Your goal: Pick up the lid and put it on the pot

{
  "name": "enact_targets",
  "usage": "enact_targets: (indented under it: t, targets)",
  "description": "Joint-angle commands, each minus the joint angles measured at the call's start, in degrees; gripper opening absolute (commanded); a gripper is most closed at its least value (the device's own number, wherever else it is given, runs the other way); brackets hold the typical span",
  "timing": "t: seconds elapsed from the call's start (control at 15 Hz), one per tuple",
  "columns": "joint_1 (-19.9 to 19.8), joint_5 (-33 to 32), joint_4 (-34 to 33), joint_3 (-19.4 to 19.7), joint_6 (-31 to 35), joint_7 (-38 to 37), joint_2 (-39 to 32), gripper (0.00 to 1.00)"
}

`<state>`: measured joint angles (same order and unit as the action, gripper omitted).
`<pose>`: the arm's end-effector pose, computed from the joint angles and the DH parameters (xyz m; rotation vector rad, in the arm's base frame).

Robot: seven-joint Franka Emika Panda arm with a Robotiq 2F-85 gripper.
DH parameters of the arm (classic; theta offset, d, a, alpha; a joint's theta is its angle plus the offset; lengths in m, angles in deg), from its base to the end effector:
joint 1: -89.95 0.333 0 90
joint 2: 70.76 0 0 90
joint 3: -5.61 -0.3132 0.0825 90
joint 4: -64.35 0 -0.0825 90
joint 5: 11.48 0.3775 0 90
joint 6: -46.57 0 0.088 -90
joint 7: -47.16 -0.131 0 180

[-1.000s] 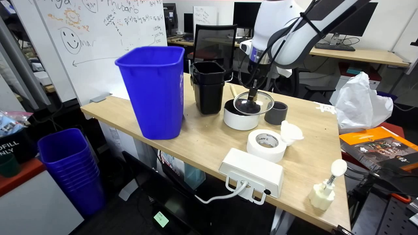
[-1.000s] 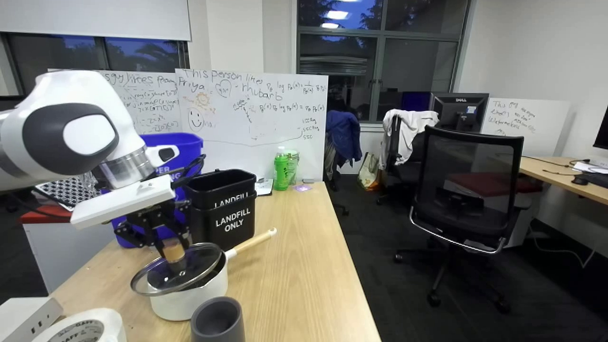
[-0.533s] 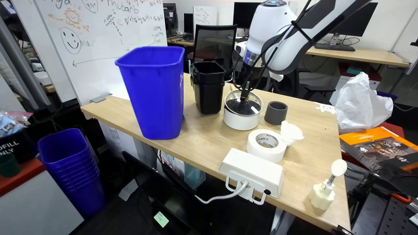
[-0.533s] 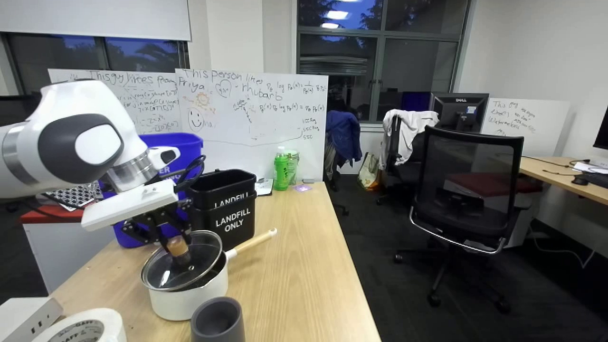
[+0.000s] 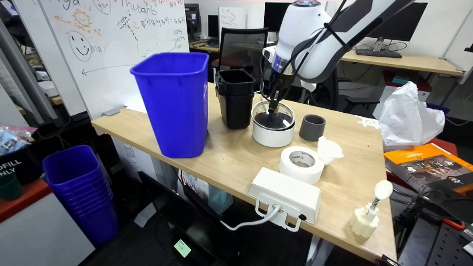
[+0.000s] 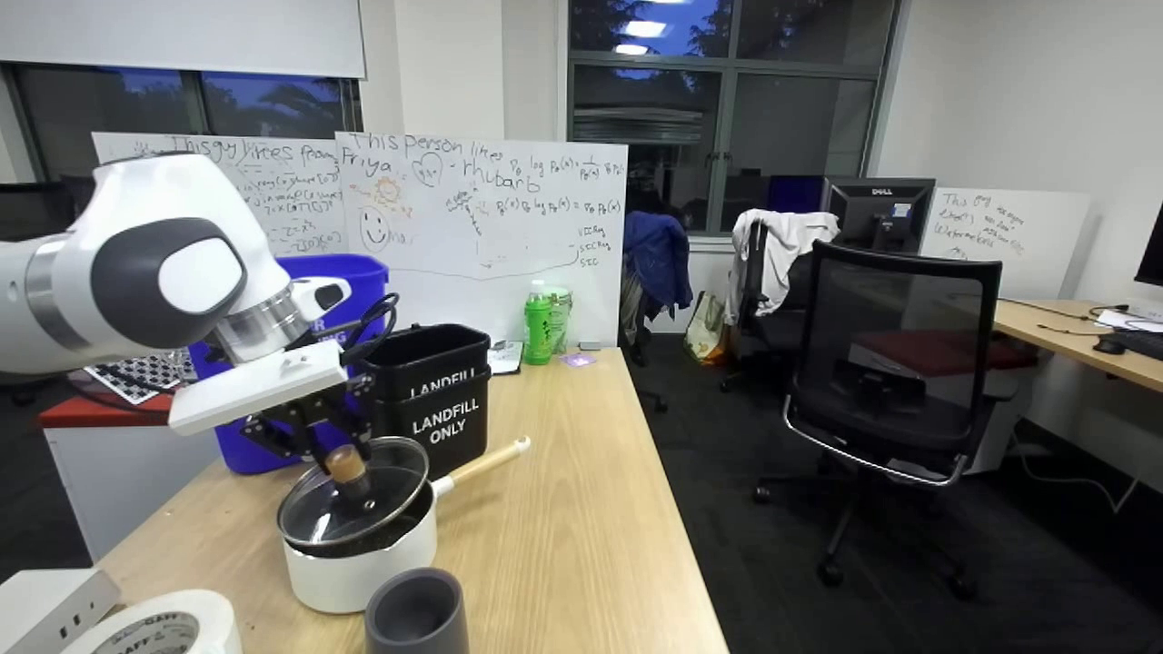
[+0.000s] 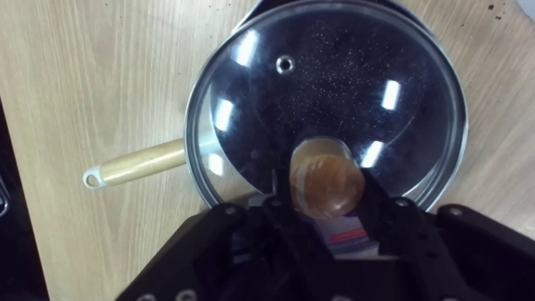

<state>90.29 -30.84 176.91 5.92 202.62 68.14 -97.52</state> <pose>0.6441 0.0095 0.2419 2.7327 0.9315 0.3642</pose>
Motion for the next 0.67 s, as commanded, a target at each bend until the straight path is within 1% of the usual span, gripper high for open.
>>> enact_targets:
  t: [0.0,0.33,0.53,0.6]
  targets:
    - [-0.98,0.96,-0.33,-0.64,-0.97,0.54,-0.14,0.17]
    - [-1.46,1.61,-0.30,-0.57,-1.91,0.05,-0.36,0.17]
    - [-1.91,3.56,0.11,-1.17,-3.41,0.08,-0.17,0.17]
    - [-2.00,4.41,0.24,-1.37,-3.99,0.00,-0.10,0.55]
